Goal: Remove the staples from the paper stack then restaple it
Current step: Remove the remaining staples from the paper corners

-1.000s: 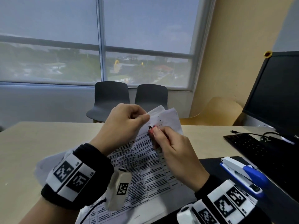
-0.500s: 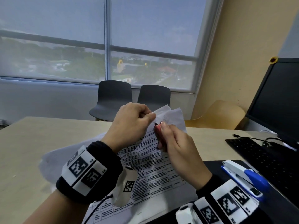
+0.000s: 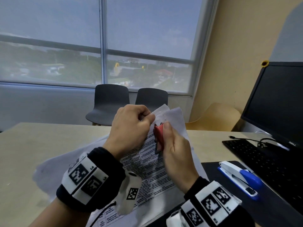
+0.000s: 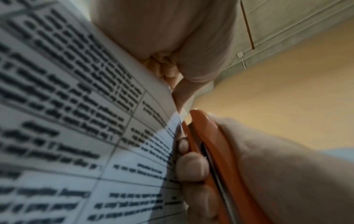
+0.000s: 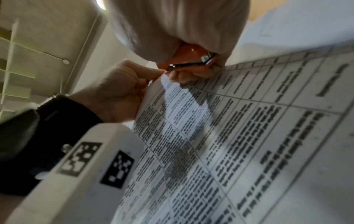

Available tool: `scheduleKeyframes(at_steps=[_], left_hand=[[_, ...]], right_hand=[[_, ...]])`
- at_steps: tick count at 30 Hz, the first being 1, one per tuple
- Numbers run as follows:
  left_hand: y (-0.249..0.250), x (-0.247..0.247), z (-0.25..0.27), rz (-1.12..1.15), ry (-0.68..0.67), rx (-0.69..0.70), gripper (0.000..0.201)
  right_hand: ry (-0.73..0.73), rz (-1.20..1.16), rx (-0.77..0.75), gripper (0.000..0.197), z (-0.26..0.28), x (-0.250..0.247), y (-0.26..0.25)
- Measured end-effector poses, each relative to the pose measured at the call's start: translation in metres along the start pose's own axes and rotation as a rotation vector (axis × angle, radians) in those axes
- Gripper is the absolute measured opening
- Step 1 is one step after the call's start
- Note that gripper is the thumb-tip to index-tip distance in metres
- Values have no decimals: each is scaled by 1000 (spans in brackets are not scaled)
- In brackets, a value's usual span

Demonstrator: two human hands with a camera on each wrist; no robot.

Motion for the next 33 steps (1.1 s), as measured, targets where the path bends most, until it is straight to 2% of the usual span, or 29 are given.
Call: scheduleKeyframes(at_steps=[5, 13, 20, 33], left_hand=[[-6, 1, -2, 51, -9, -112, 29], [-6, 5, 1, 75, -46, -145, 28], [-8, 2, 1, 87, -44, -193, 26], [-6, 3, 0, 40, -60, -167, 36]], right_hand=[[62, 57, -167, 50, -1, 0, -3], [64, 15, -173, 48, -4, 1, -10], [-10, 22, -40, 50, -4, -4, -11], [-37, 47, 29, 48, -1, -2, -4]])
Point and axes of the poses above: each hand's wrist, its own z-axis away from the middle knuckle, its own x-axis out of the palm, y = z × x, the point moved 3 cm from there along -z, towards the middle knuckle, and after that the axes turned 14 degrees about y, right-handed, at the moved point
